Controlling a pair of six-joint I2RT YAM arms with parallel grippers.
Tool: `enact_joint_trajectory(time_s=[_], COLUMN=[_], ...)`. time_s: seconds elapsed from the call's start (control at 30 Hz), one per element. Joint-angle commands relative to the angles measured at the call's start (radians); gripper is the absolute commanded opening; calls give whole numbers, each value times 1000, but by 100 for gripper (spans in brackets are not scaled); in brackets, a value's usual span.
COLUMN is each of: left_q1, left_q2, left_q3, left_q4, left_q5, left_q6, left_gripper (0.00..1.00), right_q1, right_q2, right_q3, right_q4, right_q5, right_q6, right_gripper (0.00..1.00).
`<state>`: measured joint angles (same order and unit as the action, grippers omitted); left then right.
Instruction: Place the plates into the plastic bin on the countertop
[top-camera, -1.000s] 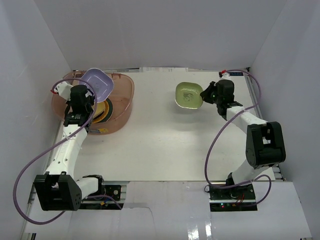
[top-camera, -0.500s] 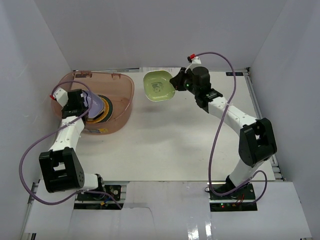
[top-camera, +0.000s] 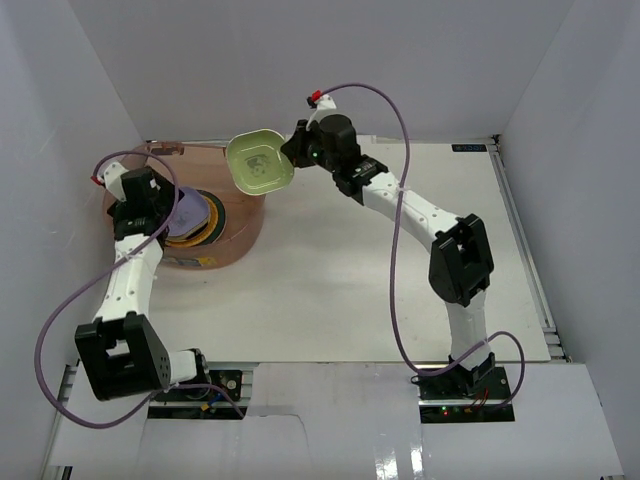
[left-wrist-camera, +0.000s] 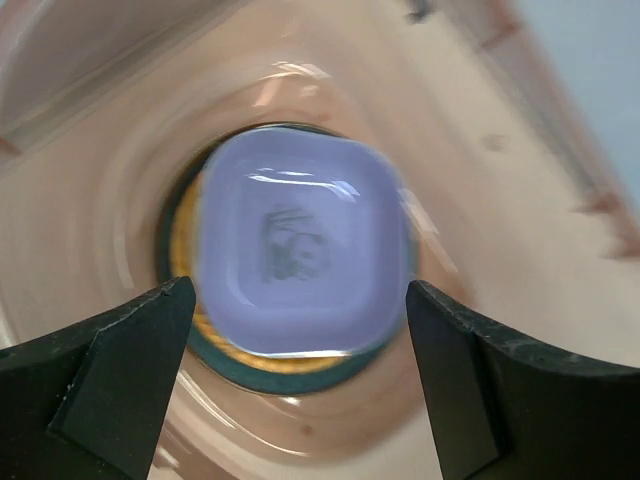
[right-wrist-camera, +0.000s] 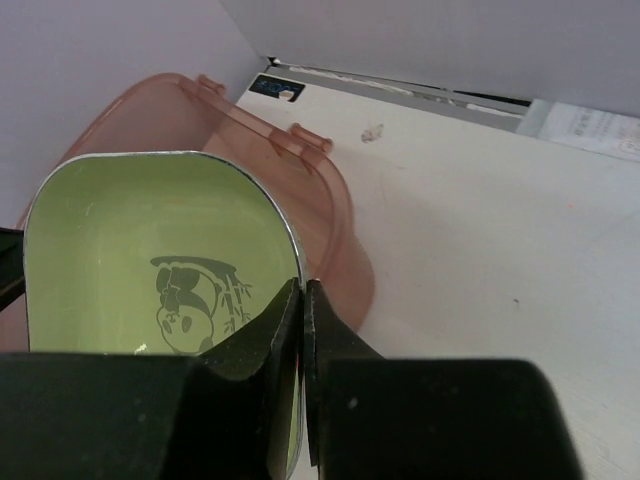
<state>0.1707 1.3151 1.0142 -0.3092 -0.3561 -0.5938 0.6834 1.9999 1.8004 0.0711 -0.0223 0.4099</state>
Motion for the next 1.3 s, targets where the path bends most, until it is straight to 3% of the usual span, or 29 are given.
enact_joint_trajectory(time_s=[0.0,0.17,0.3,0.5,0.67,1.27], left_q1=[6,-11,-179,-325,-382,-395], left_q2=[-144,-281,-333,-392,-387,-379], left_q3=[21,75,152,187,138,58], left_q4=[86,117,102,110,151,211], left_q5=[205,396,437,407,388,387], left_q6=[2,-15,-1,75,75,49], left_gripper=[98,98,98,98,98,98], right_q1=[50,133,195,274,324,363], right_q2=[62,235,417,539,643,804], right_q3=[141,384,571,597,657,712], right_q4=[-4,12,63,274,407,604], right_q5=[64,142,214,363,430,489], right_q6=[-17,-10,-17,-51,-112,-94], right_gripper=[8,8,8,8,8,9])
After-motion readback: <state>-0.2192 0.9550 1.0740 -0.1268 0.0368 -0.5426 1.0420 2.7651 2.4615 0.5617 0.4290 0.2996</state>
